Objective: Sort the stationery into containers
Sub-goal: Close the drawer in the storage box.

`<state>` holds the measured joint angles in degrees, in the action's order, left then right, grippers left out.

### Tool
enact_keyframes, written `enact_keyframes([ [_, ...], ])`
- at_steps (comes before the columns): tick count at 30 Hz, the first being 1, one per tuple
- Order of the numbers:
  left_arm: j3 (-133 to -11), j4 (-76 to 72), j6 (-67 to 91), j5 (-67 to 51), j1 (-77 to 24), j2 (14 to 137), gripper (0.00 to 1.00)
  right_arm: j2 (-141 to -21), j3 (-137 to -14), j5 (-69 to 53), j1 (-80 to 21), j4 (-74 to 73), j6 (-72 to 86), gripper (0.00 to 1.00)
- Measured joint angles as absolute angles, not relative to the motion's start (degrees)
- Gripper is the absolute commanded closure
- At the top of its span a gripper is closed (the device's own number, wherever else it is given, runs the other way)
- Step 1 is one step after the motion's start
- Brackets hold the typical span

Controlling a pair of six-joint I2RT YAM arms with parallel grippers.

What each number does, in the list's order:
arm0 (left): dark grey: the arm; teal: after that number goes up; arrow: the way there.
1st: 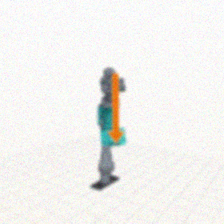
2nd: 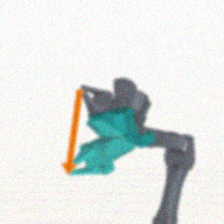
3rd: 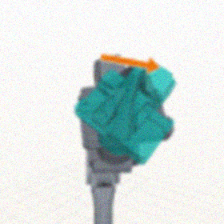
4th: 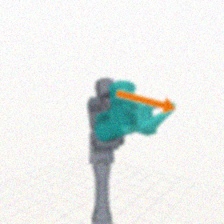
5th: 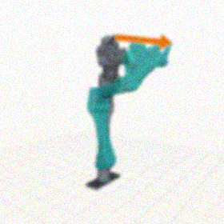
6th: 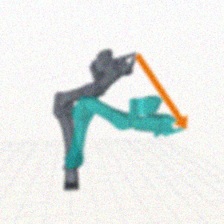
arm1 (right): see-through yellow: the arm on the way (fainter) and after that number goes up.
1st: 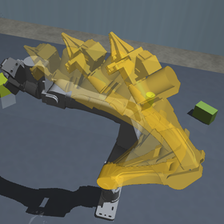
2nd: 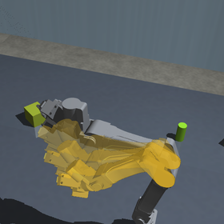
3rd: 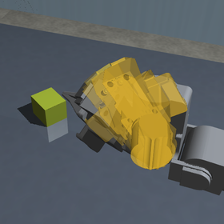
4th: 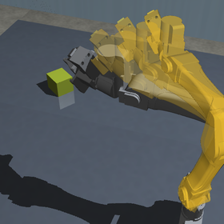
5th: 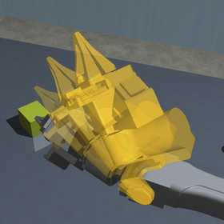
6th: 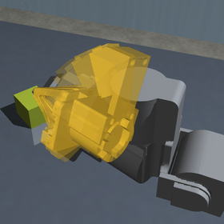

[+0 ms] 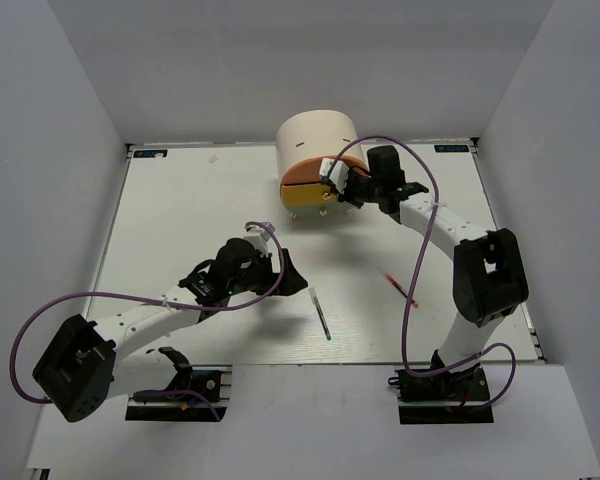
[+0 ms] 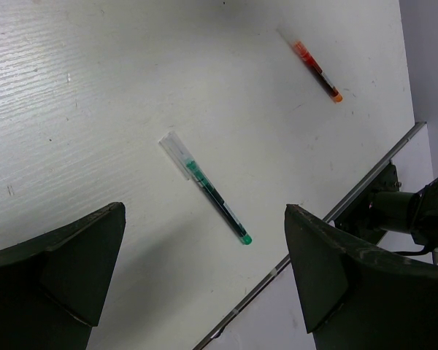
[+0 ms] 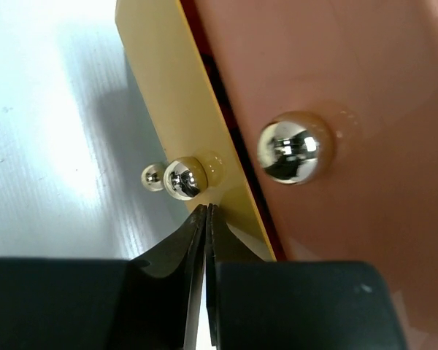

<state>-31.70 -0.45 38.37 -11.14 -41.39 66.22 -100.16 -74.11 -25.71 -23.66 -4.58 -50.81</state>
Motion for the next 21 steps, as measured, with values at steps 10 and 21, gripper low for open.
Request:
enact_keyframes([
  [10,-31.7,-0.4,38.4,-11.2,-41.4,66.2,0.0,-100.8,-74.1,-22.1,-23.9,-0.9,-47.5,0.88],
  [21,-31.7,0.0,38.4,-11.1,-41.4,66.2,0.0,-96.6,-66.0,-25.0,-23.8,2.6,-43.8,0.88],
])
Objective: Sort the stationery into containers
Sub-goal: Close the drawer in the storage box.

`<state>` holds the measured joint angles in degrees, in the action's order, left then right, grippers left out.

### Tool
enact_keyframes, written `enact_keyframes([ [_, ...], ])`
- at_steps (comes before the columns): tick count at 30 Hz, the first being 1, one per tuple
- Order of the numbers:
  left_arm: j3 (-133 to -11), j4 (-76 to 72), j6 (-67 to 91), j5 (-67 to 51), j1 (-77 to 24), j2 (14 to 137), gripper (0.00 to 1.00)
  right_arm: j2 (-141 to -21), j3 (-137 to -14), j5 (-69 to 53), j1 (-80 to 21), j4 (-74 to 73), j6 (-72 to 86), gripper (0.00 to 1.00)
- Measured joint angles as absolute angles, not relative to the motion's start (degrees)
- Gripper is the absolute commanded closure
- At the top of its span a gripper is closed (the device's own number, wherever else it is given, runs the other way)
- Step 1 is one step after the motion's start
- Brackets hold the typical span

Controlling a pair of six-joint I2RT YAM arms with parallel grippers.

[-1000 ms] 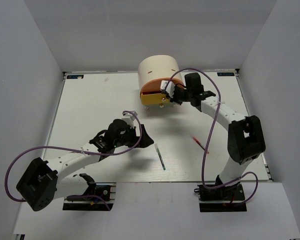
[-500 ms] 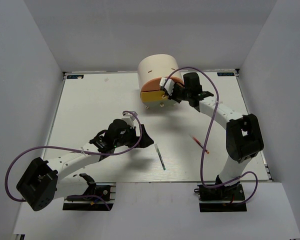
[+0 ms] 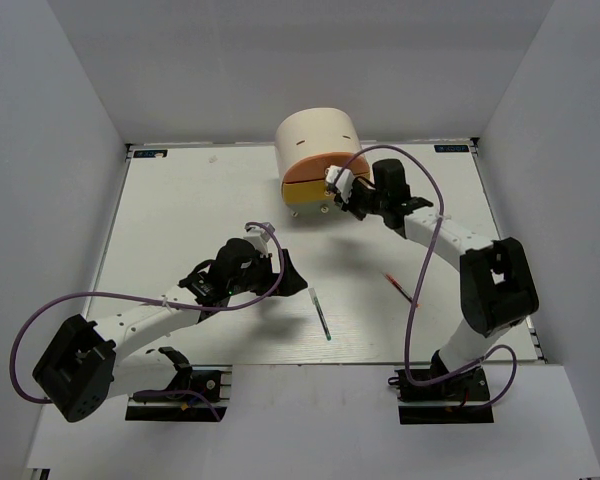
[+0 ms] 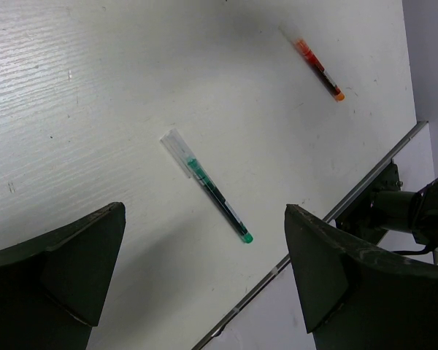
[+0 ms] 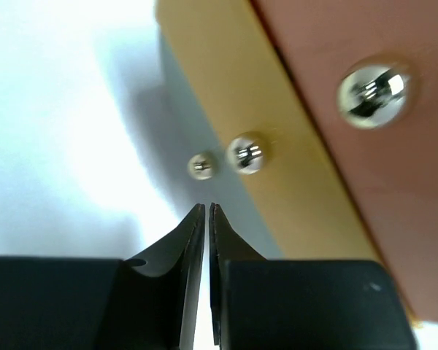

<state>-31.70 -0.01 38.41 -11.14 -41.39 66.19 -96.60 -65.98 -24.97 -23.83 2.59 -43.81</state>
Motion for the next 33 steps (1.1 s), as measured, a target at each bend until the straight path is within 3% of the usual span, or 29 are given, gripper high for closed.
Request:
enact_keyframes([
  [7,-31.7,0.0,38.4,-11.1,-41.4,66.2,0.0,-90.5,-60.8,-33.1,-23.9,3.7,-42.0,1.0],
  [16,-31.6,0.0,38.4,-10.9,-41.4,66.1,0.0,-98.2,-69.6,-36.8,-27.1,2.8,-42.7,1.0],
  [33,-29.8,1.3,38.8,-9.4,-41.4,62.7,0.0,-104.6,-72.0,-20.4,-32.0,14.6,-40.4,0.99],
])
